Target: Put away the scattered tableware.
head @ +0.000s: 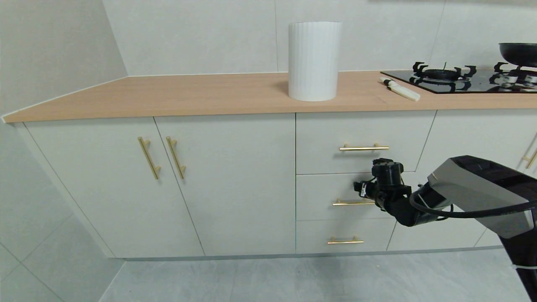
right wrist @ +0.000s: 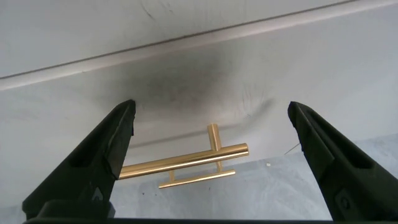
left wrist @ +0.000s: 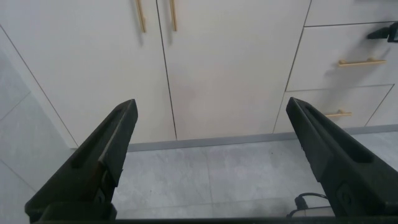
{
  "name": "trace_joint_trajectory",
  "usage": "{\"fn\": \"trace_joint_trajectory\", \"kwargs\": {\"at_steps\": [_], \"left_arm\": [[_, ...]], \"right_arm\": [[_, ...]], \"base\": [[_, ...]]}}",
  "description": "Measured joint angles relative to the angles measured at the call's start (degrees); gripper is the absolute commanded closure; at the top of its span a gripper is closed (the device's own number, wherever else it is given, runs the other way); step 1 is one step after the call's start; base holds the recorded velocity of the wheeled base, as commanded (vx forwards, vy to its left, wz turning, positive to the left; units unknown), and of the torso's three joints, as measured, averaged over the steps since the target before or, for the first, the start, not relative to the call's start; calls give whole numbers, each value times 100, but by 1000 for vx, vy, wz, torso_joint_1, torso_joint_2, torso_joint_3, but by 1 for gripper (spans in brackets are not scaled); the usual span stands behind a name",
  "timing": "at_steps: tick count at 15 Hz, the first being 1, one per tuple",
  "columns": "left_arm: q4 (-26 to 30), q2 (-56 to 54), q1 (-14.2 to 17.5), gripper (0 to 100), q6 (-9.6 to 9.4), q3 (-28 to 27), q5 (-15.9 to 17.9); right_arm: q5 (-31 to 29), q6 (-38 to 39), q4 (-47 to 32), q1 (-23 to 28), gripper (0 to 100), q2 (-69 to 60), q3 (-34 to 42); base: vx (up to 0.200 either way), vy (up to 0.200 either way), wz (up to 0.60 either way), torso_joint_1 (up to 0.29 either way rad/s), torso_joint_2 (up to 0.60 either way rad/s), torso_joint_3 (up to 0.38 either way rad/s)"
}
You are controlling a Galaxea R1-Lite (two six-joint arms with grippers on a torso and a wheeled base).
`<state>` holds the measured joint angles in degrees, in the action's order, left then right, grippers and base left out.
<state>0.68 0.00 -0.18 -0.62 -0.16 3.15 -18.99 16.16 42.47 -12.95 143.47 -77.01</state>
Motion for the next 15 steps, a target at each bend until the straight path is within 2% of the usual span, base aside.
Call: {"fn": "trace_joint_trajectory", "kwargs": {"at_steps": [6,8,11,15], "left_arm": [[-2,0,0,0,0,2,-2],[-2,0,0,0,0,5,-2],[-2,0,-4,0,2,5,-2],[-2,0,0,0,0,5,0]], "right_arm": [[-82,4,195,38,0,-83,144],[-63,1,195,46,0,-386,684],[-84,9,294,5,0,-1279,2037],[-378,-100,670,-35,0,-3095,3674]], "base": [[0,0,0,0,0,0],[0,0,0,0,0,0],[0,0,0,0,0,0],[0,0,0,0,0,0]]}}
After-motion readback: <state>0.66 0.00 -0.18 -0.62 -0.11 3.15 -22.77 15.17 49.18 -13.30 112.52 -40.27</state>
